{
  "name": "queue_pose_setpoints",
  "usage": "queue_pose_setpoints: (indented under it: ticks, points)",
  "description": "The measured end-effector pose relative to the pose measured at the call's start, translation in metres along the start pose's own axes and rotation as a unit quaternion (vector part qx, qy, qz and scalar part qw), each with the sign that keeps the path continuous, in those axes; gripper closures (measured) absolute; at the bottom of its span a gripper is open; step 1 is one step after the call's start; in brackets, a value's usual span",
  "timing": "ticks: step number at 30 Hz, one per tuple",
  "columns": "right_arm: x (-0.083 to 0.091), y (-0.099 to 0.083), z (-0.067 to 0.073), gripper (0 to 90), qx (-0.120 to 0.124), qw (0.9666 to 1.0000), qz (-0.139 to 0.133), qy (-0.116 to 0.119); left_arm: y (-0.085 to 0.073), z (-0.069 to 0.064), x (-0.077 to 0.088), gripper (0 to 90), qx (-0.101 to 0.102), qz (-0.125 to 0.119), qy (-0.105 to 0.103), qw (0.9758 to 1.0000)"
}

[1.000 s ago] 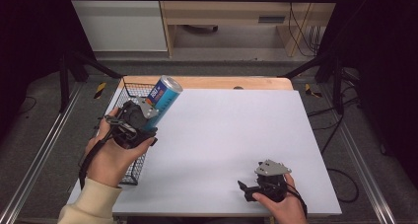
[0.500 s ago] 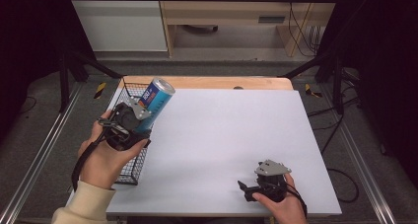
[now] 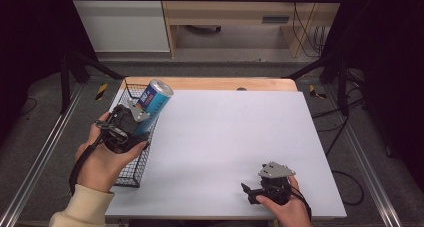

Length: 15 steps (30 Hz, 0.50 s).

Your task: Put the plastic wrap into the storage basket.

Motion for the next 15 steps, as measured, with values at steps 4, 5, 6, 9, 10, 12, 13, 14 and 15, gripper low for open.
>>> queue_pose_setpoints:
  ticks: [4,5,6,9,10,12,13,14,15]
  points:
    - [0.000,0.000,0.000,6.2,0.001,1.0000,0.001,0.000,-0.003,0.001,0.000,32.0,0.002,0.002,0.001,1.0000]
    - [0.000,0.000,0.000,6.2,0.001,1.0000,0.001,0.000,-0.003,0.001,0.000,32.0,0.002,0.002,0.001,1.0000]
    - [0.000,0.000,0.000,6.2,0.000,1.0000,0.000,-0.001,-0.005,0.002,-0.001,32.0,0.003,0.003,0.001,1.0000]
    - [0.000,0.000,0.000,6.2,0.000,1.0000,0.001,-0.001,-0.007,0.004,-0.001,32.0,0.005,0.005,0.002,1.0000]
    - [0.000,0.000,0.000,6.2,0.000,1.0000,0.001,-0.001,-0.008,0.004,-0.001,32.0,0.005,0.007,0.001,1.0000]
    - [0.000,0.000,0.000,6.2,0.000,1.0000,0.001,0.000,-0.010,0.005,-0.001,32.0,0.007,0.006,0.003,1.0000]
    - [0.000,0.000,0.000,6.2,0.001,1.0000,0.001,-0.001,-0.010,0.005,-0.001,32.0,0.007,0.006,0.003,1.0000]
    - [-0.001,0.000,0.000,6.2,0.002,1.0000,0.000,0.000,-0.011,0.006,-0.001,32.0,0.008,0.007,0.003,0.9999]
    - [-0.001,0.000,0.000,6.2,0.002,1.0000,0.000,0.000,-0.012,0.006,0.000,32.0,0.007,0.009,0.003,0.9999]
Point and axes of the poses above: each handheld gripper's, and its own axes: x roughly backward along the jaws, y roughly out of its top, z roughly to its left, the point moved 7 cm from there along -x, roughly forward along the jaws, and after that the axes turned 2 degrees about -x, right-handed, at the moved point
